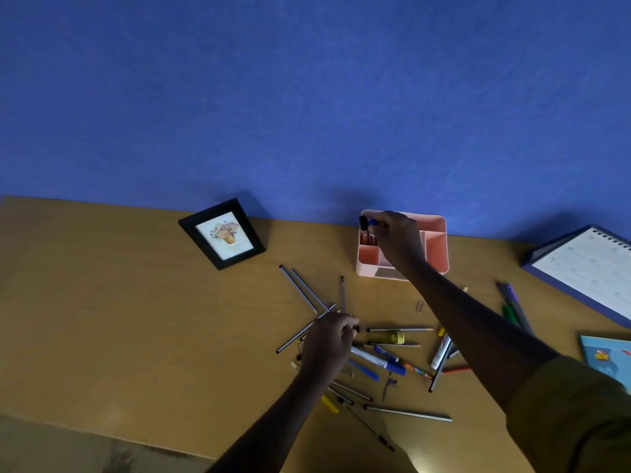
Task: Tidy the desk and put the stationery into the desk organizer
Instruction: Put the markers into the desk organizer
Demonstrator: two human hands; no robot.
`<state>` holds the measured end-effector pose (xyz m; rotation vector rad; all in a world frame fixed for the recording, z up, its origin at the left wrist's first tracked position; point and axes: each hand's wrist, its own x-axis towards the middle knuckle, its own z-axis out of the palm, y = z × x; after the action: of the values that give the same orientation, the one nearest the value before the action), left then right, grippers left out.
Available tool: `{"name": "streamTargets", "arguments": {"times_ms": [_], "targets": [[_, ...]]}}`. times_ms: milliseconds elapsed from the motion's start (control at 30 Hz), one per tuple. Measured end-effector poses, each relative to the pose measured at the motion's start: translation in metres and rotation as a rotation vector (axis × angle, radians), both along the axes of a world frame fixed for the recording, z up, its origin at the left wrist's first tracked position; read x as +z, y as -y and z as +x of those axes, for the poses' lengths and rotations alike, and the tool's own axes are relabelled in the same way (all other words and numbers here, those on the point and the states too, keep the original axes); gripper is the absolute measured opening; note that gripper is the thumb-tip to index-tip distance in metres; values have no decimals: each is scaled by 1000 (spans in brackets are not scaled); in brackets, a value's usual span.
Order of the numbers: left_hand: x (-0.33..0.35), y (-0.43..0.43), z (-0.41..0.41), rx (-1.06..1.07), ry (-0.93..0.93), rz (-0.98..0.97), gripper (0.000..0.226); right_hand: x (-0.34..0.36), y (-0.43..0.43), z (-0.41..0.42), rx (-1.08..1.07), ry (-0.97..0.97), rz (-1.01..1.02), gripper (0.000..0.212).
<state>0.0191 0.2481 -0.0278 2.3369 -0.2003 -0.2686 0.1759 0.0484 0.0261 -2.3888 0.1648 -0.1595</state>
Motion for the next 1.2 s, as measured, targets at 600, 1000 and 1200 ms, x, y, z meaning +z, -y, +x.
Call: {"name": "streamTargets", "arguments": {"times_ms": [600, 1000, 1200], "targets": [[-29, 18, -21, -358, 4, 250, 23, -22, 52, -123, -82, -22, 80, 8], [-36, 20, -18, -446, 56, 340, 29, -22, 76, -176, -183, -84, 128, 16], [-21, 23, -16, -280, 66, 169, 25, -17, 77, -195, -106, -250, 285, 9]]}}
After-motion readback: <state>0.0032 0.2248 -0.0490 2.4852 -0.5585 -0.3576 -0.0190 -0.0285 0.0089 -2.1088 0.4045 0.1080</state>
